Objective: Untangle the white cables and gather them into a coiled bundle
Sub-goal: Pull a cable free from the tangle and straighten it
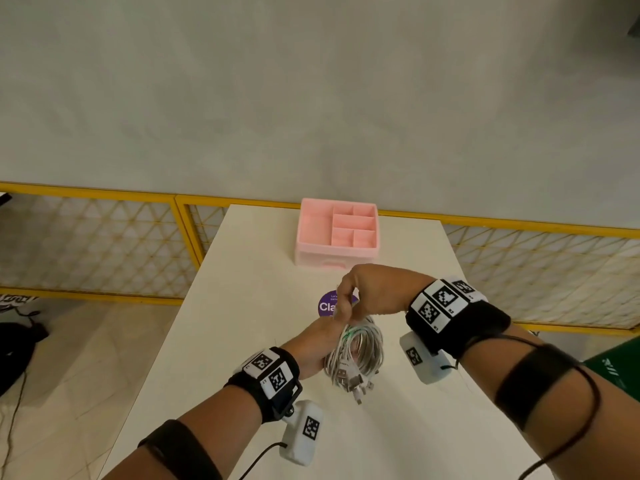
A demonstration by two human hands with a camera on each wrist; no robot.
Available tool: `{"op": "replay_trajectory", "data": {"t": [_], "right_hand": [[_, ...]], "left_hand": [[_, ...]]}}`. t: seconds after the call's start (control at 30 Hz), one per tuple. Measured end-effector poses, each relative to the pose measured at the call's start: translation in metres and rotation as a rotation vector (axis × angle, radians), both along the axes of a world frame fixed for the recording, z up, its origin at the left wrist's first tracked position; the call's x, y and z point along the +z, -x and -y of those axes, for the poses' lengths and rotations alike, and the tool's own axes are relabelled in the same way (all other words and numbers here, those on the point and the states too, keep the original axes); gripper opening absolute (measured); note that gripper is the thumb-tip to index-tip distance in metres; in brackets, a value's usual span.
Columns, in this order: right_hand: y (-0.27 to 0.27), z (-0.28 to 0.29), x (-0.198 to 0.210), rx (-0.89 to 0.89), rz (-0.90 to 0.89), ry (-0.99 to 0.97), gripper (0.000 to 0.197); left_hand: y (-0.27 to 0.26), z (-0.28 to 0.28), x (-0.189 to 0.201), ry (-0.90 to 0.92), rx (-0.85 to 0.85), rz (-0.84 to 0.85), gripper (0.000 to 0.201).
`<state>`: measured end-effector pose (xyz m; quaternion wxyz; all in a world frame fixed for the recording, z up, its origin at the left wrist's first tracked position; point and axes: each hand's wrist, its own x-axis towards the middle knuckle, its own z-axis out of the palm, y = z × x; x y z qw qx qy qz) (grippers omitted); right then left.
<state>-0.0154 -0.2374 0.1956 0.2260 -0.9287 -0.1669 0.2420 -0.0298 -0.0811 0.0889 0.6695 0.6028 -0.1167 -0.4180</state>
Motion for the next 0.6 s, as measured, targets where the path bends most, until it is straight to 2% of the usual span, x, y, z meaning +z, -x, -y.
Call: {"op": "replay_trajectory", "data": {"t": [0.13, 0.23, 0.37, 0.6], "right_hand": [[-0.010, 0.010, 0.005, -0.037, -0.019, -0.046, 0.006], [-0.013, 0.025, -0.005, -0.134, -0.059, -0.158, 0.006], [-0.009, 0.050, -0.033, -0.346, -0.050, -0.412, 0.007], [0.015, 0.045, -0.077, -0.506, 0.050, -0.590, 0.026]], "left_hand": [[0.008, -0.003, 0.003, -0.117, -0.120, 0.250, 0.044], [0.005, -0.007, 0.005, -0.153, -0.117, 0.291, 0.043], [-0.006, -0.016, 0.012, -0.051, 0.003, 0.230, 0.035], [-0.019, -0.028, 0.020, 0.005, 0.151, 0.114, 0.042]]}}
